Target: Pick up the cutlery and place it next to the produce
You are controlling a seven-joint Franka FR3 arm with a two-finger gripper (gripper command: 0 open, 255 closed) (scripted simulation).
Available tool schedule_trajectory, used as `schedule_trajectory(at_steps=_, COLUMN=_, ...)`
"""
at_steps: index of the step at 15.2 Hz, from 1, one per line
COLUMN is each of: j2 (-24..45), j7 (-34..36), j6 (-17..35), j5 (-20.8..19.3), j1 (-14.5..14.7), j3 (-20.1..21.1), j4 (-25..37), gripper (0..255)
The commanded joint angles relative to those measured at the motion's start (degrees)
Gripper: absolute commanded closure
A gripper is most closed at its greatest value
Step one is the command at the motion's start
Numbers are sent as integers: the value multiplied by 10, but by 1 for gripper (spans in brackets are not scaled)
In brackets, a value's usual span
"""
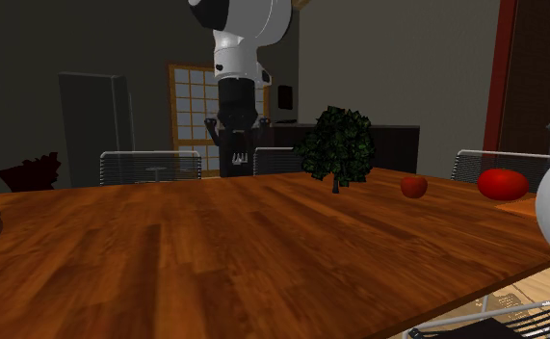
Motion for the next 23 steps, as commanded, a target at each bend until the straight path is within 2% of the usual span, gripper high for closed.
schedule_trajectory(at_steps=1, j2=-20, j7=-34, j6=1, j5=4, j1=-14, j3=-17, j4=-22, gripper=255)
schedule_trajectory(at_steps=12, j2=-97, j7=-192, j6=5, j5=-2, j1=-79, j3=-110, j4=-105, gripper=255)
schedule_trajectory(at_steps=23, j2=-101, j7=-343, j6=6, j5=-37, j1=-148, j3=-206, j4=-111, gripper=255)
